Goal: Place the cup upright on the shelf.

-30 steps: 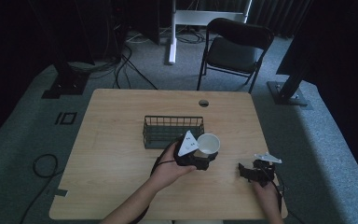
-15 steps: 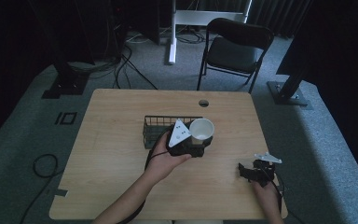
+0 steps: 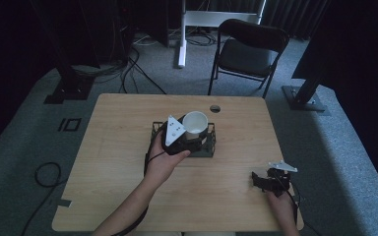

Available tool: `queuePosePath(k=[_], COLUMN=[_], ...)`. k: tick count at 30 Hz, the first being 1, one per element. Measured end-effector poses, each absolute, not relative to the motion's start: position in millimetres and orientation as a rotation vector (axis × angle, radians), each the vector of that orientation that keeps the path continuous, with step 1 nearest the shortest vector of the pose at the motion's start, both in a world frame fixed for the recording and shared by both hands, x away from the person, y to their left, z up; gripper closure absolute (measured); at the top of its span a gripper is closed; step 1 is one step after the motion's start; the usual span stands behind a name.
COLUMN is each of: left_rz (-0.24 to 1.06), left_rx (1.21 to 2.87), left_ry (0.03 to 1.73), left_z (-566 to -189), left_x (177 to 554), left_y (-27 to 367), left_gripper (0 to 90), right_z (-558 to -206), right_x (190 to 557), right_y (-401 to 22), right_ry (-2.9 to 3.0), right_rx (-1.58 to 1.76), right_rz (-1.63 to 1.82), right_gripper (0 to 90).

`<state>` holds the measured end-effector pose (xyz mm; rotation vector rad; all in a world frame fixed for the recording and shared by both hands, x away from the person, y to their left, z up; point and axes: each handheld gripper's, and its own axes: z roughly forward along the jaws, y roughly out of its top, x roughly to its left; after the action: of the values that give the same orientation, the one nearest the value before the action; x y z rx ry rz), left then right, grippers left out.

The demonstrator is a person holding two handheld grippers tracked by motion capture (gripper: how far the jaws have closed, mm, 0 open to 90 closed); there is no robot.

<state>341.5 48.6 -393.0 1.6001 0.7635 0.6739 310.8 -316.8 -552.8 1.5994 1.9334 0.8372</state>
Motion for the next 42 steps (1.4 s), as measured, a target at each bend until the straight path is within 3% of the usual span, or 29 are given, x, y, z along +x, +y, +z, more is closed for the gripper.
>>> queuePosePath(k=[16, 31, 42], left_rz=[0.844, 0.843, 0.838], left_rx=[1.518, 1.458, 1.508], left_ry=[0.933, 1.112, 1.124], left_z=[-409.1, -451.8, -466.7], left_x=[361.1, 385.4, 390.9], left_y=[84.8, 89.1, 76.9], left_gripper=[21.1, 21.1, 21.1], right_z=[-552.9, -552.9, -552.9], right_x=[310.8, 310.8, 310.7], right_y=[-316.8, -316.9, -316.7], right_ry=[1.933, 1.934, 1.933], right_rx=[1.597, 1.597, 1.6], right_rz=[0.838, 0.837, 0.838], right_gripper=[10.8, 10.8, 10.8])
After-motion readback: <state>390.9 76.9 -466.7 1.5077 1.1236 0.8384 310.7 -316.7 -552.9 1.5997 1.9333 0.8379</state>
